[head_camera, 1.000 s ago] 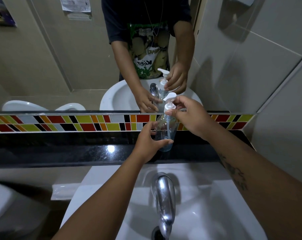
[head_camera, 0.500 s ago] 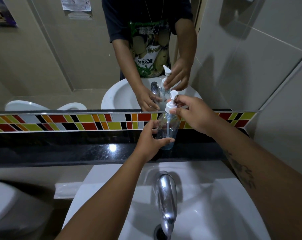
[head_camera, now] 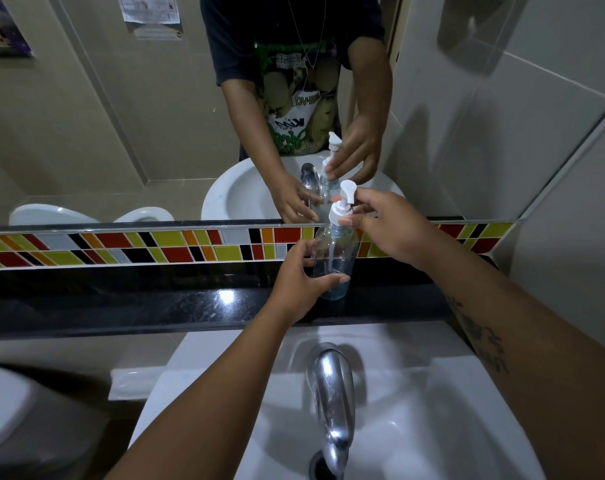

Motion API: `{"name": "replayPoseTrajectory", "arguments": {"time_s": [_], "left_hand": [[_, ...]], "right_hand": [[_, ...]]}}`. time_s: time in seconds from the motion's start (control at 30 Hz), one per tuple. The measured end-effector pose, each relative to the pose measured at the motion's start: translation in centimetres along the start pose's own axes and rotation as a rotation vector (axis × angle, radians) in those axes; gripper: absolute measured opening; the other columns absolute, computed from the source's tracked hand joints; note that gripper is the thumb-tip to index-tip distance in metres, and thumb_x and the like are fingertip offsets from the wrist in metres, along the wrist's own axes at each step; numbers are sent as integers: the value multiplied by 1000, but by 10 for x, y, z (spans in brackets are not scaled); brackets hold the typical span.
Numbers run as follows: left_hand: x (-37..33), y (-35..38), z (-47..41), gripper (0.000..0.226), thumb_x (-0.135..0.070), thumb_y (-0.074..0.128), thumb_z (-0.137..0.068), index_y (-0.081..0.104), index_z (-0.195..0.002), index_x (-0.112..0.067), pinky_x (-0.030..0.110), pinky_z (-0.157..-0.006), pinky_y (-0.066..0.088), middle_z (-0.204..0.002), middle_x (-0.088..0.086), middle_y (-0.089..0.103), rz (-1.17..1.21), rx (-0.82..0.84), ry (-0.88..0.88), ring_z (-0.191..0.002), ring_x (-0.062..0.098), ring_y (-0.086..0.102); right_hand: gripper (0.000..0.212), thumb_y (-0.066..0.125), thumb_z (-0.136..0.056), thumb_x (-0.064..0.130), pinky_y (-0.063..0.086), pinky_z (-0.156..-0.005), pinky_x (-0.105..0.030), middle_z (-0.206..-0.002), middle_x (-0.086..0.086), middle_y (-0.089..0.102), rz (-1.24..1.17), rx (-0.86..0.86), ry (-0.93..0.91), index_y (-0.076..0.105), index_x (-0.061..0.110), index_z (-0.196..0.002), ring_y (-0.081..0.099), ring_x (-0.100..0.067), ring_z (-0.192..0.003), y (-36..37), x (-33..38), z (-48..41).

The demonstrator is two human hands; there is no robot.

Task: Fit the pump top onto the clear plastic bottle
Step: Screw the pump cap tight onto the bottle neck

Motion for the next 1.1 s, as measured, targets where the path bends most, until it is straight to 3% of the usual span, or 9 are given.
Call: {"name": "replayPoseTrajectory", "arguments": {"time_s": [0.07,0.17,0.37,0.5,0.6,0.7,0.9,1.0,1.1], "left_hand": [[-1,0,0,59,-20,89,-75,55,-122,-24,10,-66,51,-128,-4,59,-10,2,4,-109,7,56],[-1,-1,0,61,-19,89,-74,55,-124,-20,6,-66,51,-128,-3,59,-17,4,8,-107,5,56],[1,-2,-1,64,-22,90,-73,54,-126,-20,15,-71,50,-130,-2,59,-38,0,2,-114,13,57],[2,-2,-1,63,-23,91,-73,55,-124,-20,18,-75,52,-130,-1,59,-34,-1,2,-115,14,58],[3,-2,-1,64,-23,91,-72,54,-124,-20,19,-76,52,-130,-1,59,-40,-5,-1,-115,16,58],[1,-1,-1,63,-23,91,-72,54,-123,-21,17,-74,51,-130,-1,59,-40,1,4,-114,14,58],[0,-1,0,61,-20,90,-73,54,-122,-21,9,-69,51,-129,-1,59,-24,6,10,-109,7,58],[0,-1,0,63,-22,90,-73,54,-124,-23,11,-71,51,-130,-3,59,-28,5,11,-110,7,57],[1,-1,-1,62,-21,90,-73,54,-124,-22,12,-70,52,-128,-4,59,-22,7,8,-109,7,58]], "right_hand": [[31,60,-92,23,44,-87,-32,-108,-3,66,47,43,15,61,26,-123,59,-18,-100,0,0,-4],[26,63,-90,22,44,-83,-26,-106,-4,66,65,64,19,63,20,-116,60,-21,-101,0,3,-6],[29,65,-88,22,48,-92,-37,-105,-7,68,69,77,48,64,24,-117,62,-24,-99,3,-3,-6],[30,74,-81,20,49,-79,-24,-94,12,65,-29,-52,31,64,18,-110,61,-11,-90,0,-2,-1],[35,82,-72,25,47,-70,-15,-85,12,63,-89,-185,15,61,15,-98,57,-1,-77,0,-2,5],[45,83,-70,31,46,-82,-25,-103,5,63,-78,-228,19,60,16,-106,57,-10,-94,0,-5,8],[46,66,-88,23,45,-104,-40,-129,5,62,-109,-39,15,55,24,-132,58,-14,-117,12,-9,12],[43,62,-91,22,43,-101,-28,-131,2,62,-108,-142,32,55,20,-134,56,-12,-118,6,-15,19],[36,65,-89,22,39,-85,-12,-122,3,65,-88,-208,21,61,19,-124,55,-7,-110,2,-15,23]]}}
Point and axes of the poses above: each hand's wrist, its own z-axis away from the middle knuckle, its own y-axis out of the palm, x = y × z, the point moved 9 cm from there along -z, towards the middle knuckle
